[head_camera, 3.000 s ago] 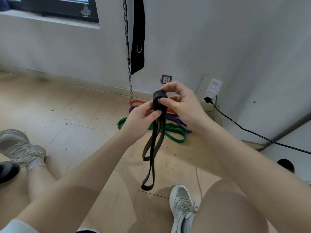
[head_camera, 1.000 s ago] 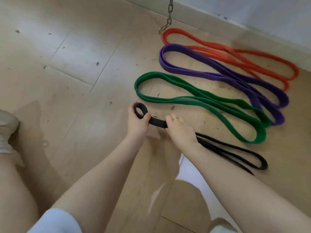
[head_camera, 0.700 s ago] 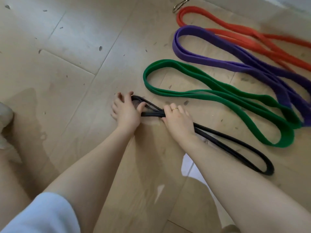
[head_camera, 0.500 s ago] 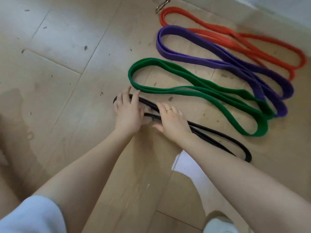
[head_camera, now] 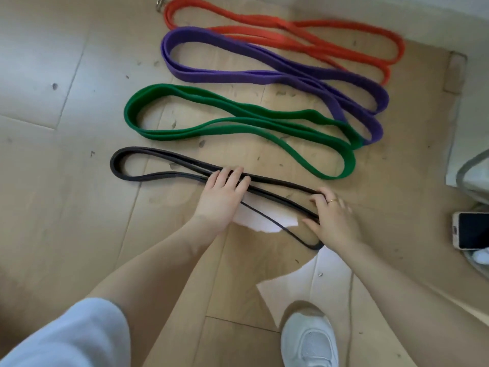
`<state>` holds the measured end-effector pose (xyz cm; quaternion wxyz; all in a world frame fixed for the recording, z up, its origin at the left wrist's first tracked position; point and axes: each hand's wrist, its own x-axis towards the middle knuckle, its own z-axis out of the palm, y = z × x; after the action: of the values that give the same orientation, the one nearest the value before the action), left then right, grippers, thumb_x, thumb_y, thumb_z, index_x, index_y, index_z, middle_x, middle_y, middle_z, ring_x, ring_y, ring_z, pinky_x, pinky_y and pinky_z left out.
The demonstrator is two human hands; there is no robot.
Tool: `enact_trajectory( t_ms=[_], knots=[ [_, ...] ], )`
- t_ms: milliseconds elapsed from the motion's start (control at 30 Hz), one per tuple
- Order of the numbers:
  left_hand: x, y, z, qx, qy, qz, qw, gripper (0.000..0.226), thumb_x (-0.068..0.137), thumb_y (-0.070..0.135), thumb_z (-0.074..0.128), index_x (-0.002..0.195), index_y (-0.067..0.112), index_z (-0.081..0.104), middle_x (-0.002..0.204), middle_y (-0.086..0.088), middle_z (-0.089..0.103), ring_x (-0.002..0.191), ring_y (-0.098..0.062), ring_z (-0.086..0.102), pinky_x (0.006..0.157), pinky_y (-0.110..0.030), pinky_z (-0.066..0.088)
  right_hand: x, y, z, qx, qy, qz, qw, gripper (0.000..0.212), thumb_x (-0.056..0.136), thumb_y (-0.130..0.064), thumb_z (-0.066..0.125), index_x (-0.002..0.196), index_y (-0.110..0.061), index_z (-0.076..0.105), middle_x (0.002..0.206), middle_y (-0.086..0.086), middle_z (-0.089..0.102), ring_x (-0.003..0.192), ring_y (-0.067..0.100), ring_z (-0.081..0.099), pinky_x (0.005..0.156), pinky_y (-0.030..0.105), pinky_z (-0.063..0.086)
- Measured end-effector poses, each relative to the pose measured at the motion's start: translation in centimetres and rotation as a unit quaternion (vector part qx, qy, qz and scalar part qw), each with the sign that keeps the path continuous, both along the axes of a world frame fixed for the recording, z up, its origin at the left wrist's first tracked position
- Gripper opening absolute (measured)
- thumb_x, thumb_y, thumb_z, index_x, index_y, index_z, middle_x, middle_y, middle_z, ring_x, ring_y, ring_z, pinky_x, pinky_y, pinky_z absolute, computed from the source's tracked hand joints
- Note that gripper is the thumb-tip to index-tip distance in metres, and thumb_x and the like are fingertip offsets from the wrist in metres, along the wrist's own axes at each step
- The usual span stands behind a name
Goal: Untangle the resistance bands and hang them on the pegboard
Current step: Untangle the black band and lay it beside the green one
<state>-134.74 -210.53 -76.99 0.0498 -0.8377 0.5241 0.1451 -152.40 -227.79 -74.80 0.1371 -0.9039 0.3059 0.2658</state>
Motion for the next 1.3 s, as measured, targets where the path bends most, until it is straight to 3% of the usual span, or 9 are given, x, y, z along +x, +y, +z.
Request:
enact_trajectory(
  t_ms=[100,233,533,667,800,933,1000,1167,1300],
  knots=[
    [0.5,-0.3,-0.2,-0.012,-0.014,-0.005,1.0,0.085,0.047,0.02,0.086,0.121,0.016,0.047,0.106,-0.004,0.064,0.096,-0.028,0.061,0.084,-0.036,0.049,-0.1,0.0,-1.0,-0.019,-0.053,-0.003,0.998,0.04,0.084,-0.02,0.066,0.12,-0.008,0.053,0.124,0.01,0.057,0.109,0.033,0.054,0.087,0.041,0.042],
    [1.0,-0.1,-0.5,-0.044,-0.042,-0.033,0.998,0.046,0.061,0.018,0.08,0.103,0.012,0.064,0.094,-0.005,0.066,0.088,-0.03,0.063,0.076,-0.035,0.051,0.4,-1.2,-0.9,-0.091,-0.12,0.018,0.988,0.034,0.073,-0.011,0.076,0.104,-0.006,0.061,0.089,0.01,0.069,0.077,0.032,0.064,0.064,0.036,0.049],
    [2.3,0.7,-0.5,-0.063,0.005,0.001,0.998,0.059,0.057,0.015,0.082,0.113,0.009,0.062,0.108,-0.008,0.066,0.1,-0.03,0.064,0.089,-0.04,0.049,4.5,2.9,1.3,-0.039,-0.093,0.028,0.995,0.058,0.091,-0.041,0.051,0.138,-0.011,0.037,0.143,0.008,0.041,0.132,0.028,0.035,0.109,0.041,0.025],
    [5.2,4.6,0.6,0.006,0.03,0.102,0.994,0.078,0.081,0.014,0.065,0.146,0.01,0.022,0.152,-0.016,0.024,0.142,-0.032,0.02,0.116,-0.04,0.012,9.3,6.3,0.9,0.029,-0.091,0.143,0.985,0.076,0.09,-0.041,0.051,0.149,-0.013,0.011,0.157,0.005,0.014,0.144,0.023,0.01,0.117,0.036,0.001],
    [9.6,8.8,1.4,0.091,0.002,0.152,0.984,0.082,0.086,0.013,0.055,0.149,0.015,0.001,0.157,-0.014,0.001,0.144,-0.031,-0.003,0.116,-0.04,-0.003,12.9,7.9,-0.7,0.0,-0.077,0.158,0.984,0.06,0.093,-0.021,0.047,0.146,-0.009,0.019,0.151,0.01,0.027,0.137,0.028,0.027,0.114,0.038,0.014],
    [12.7,10.4,0.9,0.068,-0.028,0.129,0.989,0.062,0.084,0.008,0.061,0.14,0.007,0.035,0.142,-0.016,0.041,0.13,-0.038,0.037,0.111,-0.047,0.023,14.6,7.5,-0.7,-0.019,-0.043,0.177,0.983,0.03,0.093,-0.017,0.045,0.122,-0.009,0.044,0.129,0.012,0.046,0.118,0.03,0.044,0.091,0.038,0.037],
    [13.8,10.2,0.4,0.057,-0.058,0.078,0.994,0.046,0.071,0.008,0.074,0.114,0.004,0.059,0.11,-0.018,0.061,0.101,-0.038,0.058,0.088,-0.046,0.046,15.0,6.6,-0.3,-0.014,-0.022,0.203,0.979,0.025,0.094,-0.027,0.044,0.113,-0.01,0.046,0.119,0.01,0.052,0.111,0.028,0.049,0.083,0.037,0.039],
    [14.5,8.3,1.0,0.027,-0.055,0.111,0.992,0.015,0.084,0.007,0.057,0.1,0.006,0.058,0.105,-0.015,0.057,0.102,-0.036,0.052,0.084,-0.044,0.04,15.6,4.6,0.1,-0.065,-0.037,0.156,0.985,0.026,0.094,-0.031,0.046,0.111,-0.011,0.046,0.108,0.008,0.057,0.104,0.028,0.052,0.067,0.034,0.034],
    [13.3,7.4,0.5,0.008,-0.079,0.148,0.986,0.024,0.08,0.003,0.059,0.104,0.004,0.058,0.108,-0.017,0.058,0.104,-0.038,0.053,0.083,-0.046,0.044,15.2,4.6,-0.9,-0.053,-0.034,0.126,0.99,0.042,0.093,-0.029,0.049,0.13,-0.011,0.039,0.123,0.009,0.052,0.114,0.029,0.048,0.087,0.039,0.041]
  ],
)
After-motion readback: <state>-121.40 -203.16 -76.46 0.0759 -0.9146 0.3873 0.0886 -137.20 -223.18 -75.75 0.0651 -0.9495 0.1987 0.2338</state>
